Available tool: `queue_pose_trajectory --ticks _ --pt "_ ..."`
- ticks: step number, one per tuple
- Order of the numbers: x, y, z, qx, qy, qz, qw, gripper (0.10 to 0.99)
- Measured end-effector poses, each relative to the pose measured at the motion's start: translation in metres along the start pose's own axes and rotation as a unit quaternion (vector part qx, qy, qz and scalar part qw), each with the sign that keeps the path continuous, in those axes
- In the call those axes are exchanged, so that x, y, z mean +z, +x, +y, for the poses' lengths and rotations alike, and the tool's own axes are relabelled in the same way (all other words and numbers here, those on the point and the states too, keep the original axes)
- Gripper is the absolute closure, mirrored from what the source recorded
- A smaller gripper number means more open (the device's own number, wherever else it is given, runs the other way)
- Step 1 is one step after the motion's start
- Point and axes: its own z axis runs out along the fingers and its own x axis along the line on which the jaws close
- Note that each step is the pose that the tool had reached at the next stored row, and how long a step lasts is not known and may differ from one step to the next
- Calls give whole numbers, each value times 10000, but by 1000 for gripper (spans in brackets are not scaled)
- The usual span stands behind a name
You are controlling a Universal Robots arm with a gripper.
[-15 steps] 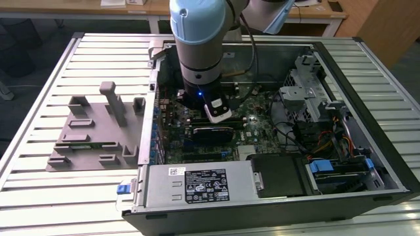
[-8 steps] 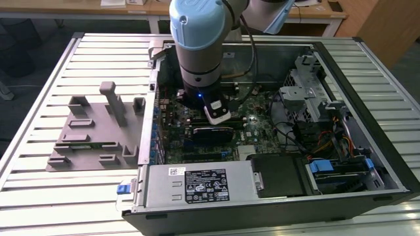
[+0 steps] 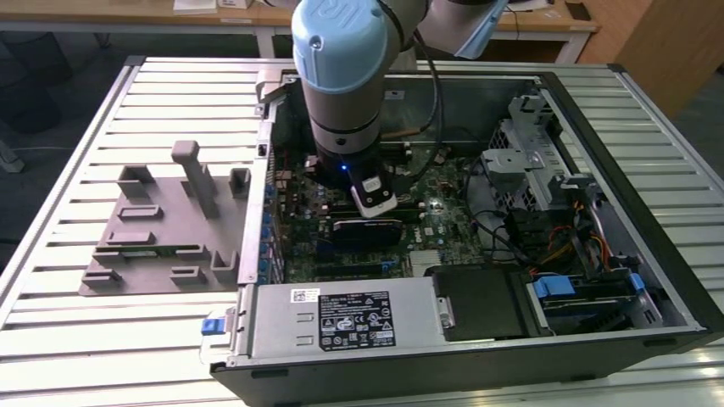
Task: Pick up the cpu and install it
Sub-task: 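Install the second cpu locking lever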
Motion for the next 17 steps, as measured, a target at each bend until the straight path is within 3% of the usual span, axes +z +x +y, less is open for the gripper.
queue_pose_trajectory --ticks 6,13,17 --pt "-83 -4 21 -1 10 -1 10000 980" --pt "-280 -11 72 -3 43 -6 10000 980" --pt "-297 -12 77 -5 68 -10 10000 980"
